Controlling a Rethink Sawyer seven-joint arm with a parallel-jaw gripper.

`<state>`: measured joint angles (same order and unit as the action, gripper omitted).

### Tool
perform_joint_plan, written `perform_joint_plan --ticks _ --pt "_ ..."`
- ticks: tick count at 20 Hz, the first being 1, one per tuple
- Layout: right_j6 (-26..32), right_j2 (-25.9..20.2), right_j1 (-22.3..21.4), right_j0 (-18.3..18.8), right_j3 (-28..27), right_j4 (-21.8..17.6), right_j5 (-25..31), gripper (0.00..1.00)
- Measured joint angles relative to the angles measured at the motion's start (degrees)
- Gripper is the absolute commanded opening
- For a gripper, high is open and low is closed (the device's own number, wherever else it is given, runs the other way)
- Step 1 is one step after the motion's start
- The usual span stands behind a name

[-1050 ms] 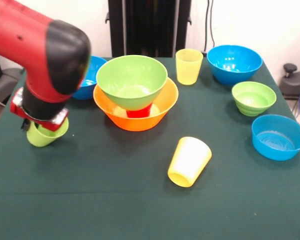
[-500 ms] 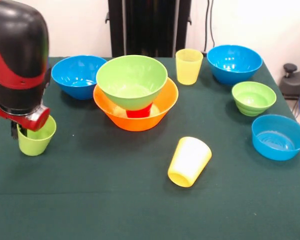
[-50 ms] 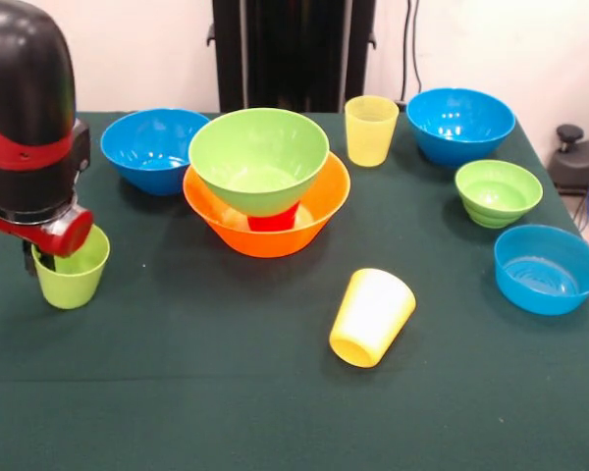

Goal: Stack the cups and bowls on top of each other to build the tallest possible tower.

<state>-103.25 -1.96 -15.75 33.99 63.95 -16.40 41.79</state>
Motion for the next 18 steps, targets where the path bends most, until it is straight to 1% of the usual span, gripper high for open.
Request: perform_joint_plan --ticks 3,13,18 --pt "0.0 -1.48 -0.56 0.65 1.26 0.0 -0.02 0.0" --pt "0.0 -5.99 -2.08 0.57 5.76 -0.15 0.21 0.0" --pt "0.0 -7.41 -2.41 0.47 6.45 -0.19 2.85 0.0"
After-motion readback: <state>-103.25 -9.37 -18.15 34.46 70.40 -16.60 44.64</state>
